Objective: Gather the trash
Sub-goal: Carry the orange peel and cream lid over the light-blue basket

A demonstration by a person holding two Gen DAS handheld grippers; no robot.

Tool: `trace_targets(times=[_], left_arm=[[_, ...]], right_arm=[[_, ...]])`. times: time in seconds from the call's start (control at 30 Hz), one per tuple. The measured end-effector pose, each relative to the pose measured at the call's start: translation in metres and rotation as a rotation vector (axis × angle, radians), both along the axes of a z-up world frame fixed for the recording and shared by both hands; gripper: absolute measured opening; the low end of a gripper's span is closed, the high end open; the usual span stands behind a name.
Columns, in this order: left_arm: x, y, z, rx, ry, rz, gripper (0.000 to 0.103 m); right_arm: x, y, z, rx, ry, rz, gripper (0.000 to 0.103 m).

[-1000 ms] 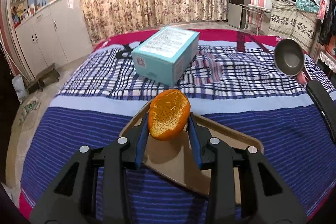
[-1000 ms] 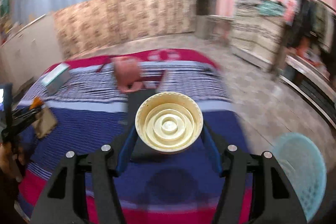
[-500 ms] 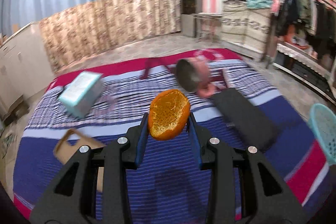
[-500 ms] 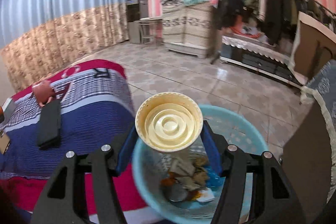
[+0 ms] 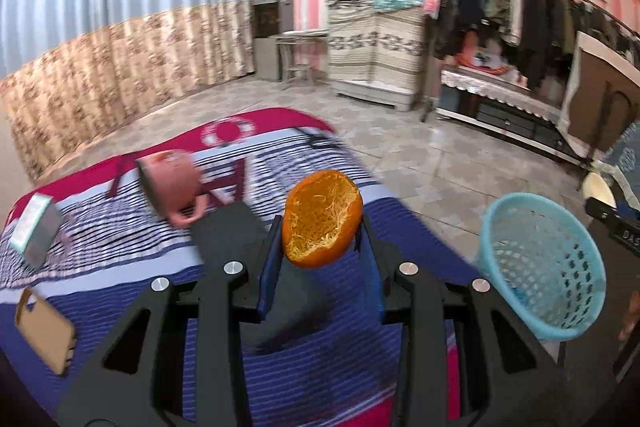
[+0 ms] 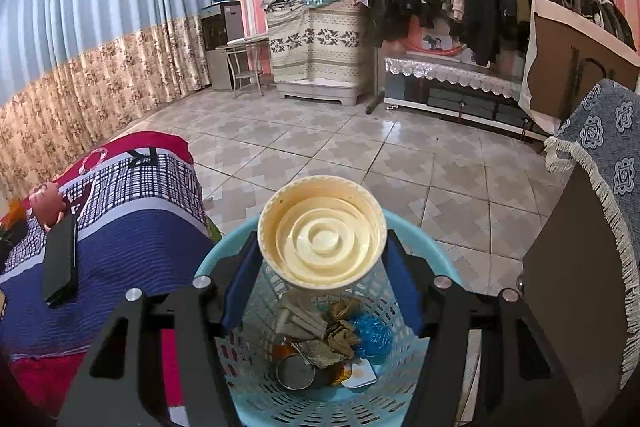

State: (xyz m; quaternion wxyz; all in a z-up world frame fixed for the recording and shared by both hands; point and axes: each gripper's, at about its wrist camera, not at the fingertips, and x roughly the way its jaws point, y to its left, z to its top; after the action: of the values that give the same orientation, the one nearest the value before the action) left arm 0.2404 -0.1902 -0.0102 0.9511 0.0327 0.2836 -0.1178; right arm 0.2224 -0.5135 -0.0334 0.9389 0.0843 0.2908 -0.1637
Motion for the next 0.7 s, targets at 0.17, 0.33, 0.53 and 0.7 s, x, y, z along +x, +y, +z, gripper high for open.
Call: trace_targets(times=[0.17,0.33,0.53,0.7], left_arm=[[0.004,-0.049,-0.004,-0.013,0.020,-0.084,0.035],[0.007,-0.091,-0.010,0.010,0.025,-0.151,0.035],[0.004,-0.136,-0.015,0.012,0.028,-0.236,0.035],[0.002,-0.166,-0.020,0.024,0.038,-0.291,0.035]], right_arm=[[0.003,-0.005,-0.005,0.004,0.011,-0.009,0.060],[-0.003,-0.023,-0.009,0.008,0.024,-0.050,0.060],[-0.009,-0.039,-0.010,0.024,0.023,-0.082,0.060],[-0.011,-0.044,-0.011,0.037,0.027,-0.096,0.060]])
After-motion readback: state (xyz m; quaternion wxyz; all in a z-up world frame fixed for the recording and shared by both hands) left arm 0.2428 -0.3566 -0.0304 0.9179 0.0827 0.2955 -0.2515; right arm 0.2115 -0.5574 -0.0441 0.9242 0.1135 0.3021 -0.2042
